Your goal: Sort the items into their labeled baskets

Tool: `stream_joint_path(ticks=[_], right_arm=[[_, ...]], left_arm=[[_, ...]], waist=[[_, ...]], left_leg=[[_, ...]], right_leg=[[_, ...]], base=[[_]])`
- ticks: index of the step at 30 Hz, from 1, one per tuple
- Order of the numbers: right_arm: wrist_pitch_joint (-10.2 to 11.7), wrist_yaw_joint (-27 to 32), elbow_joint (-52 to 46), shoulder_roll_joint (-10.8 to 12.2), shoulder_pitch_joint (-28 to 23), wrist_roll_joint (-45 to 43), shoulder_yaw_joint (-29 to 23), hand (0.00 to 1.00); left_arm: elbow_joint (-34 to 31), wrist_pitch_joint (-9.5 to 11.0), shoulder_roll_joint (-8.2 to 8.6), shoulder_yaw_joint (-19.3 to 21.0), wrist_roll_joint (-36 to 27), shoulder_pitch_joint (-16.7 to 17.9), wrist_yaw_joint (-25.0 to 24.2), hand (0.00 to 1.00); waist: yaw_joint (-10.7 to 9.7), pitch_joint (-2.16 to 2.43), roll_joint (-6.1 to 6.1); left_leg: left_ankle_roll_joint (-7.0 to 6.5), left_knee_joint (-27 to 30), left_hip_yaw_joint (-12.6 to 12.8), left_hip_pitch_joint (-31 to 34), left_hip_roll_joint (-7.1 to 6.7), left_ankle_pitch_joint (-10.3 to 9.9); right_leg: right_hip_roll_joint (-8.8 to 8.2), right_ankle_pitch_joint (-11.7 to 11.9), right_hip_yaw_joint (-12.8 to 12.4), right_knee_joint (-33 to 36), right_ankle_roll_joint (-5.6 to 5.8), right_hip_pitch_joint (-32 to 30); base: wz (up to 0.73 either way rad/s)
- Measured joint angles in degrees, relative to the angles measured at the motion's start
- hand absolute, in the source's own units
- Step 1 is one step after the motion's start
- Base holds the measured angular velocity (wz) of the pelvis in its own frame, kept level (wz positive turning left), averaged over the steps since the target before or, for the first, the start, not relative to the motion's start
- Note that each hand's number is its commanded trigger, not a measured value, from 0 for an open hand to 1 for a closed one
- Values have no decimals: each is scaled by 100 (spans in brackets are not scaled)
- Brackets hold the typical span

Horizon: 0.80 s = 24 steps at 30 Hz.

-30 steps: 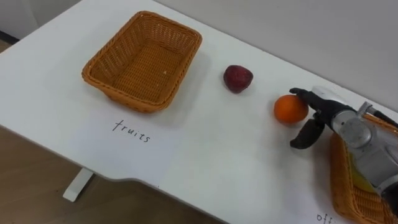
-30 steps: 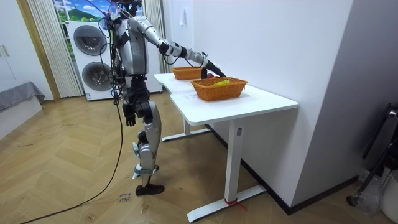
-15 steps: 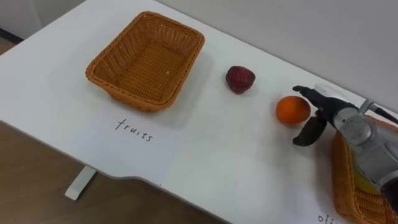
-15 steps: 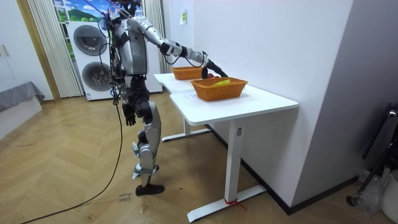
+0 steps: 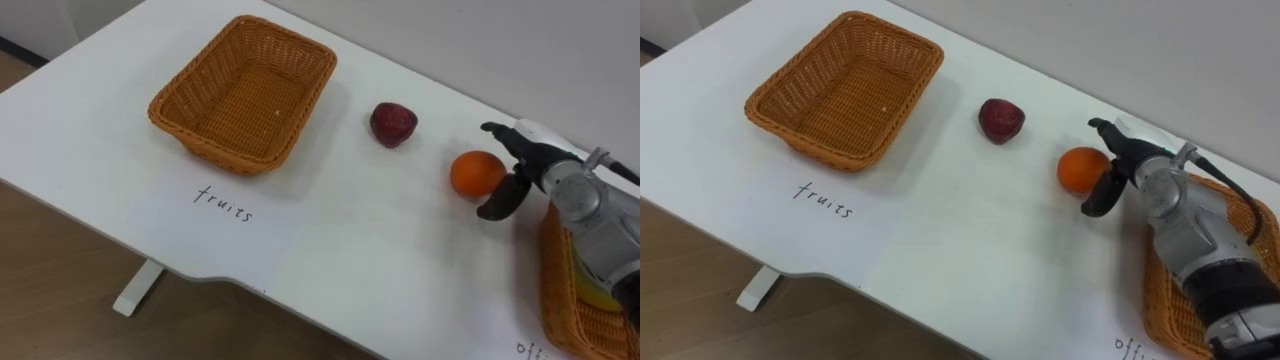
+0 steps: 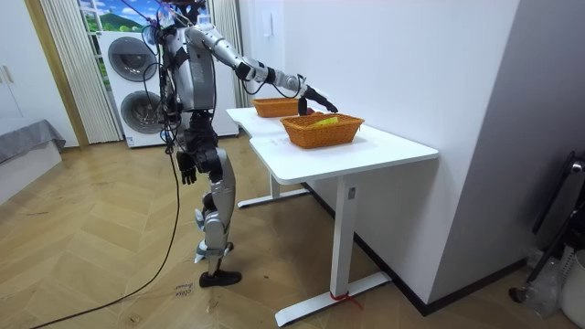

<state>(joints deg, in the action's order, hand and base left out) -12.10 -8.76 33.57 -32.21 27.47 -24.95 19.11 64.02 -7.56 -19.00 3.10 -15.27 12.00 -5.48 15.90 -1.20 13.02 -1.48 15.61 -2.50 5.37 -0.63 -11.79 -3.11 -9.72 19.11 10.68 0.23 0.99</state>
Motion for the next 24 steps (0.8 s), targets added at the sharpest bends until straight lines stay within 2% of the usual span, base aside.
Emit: stream_joint_path(ticks=[5,9,10,12,17,24], right_arm=[[2,53,0,0,1,0,0,0],[2,68,0,0,3,2,1,0],[1,71,1,0,3,22,4,0],[2,88,8,0,11,155,19,0],[38,109,274,-1,305,195,509,0],[82,104,376,-1,369,215,669,0]], left_arm=[[1,0,-1,1,0,0,3,0],[-1,0,0,-2,-2,0,3,0],[-7,-4,0,-4,-1,-1,3,0],[-7,-4,0,-5,-1,-16,11,0],[-3,1,5,-7,-3,-68,123,0],[10,6,5,-6,-14,-137,261,0]], waist=[[3,2,0],[-2,7,-28],[14,-10,-62],[21,-6,-77],[28,21,-119],[68,22,-124]], left_leg=[[0,8,-13,10,-3,0],[0,30,-73,41,-9,0],[0,39,-80,46,-8,0],[1,61,-103,72,-10,0],[5,120,-102,193,-4,5],[5,98,-94,204,-3,6]], right_leg=[[0,2,9,1,1,2],[-2,2,96,0,2,8],[-2,2,100,0,2,7],[-3,2,134,0,2,1],[-1,22,151,5,-19,-126],[1,25,136,6,-18,-157]], base=[[1],[8],[6],[5],[0],[0]])
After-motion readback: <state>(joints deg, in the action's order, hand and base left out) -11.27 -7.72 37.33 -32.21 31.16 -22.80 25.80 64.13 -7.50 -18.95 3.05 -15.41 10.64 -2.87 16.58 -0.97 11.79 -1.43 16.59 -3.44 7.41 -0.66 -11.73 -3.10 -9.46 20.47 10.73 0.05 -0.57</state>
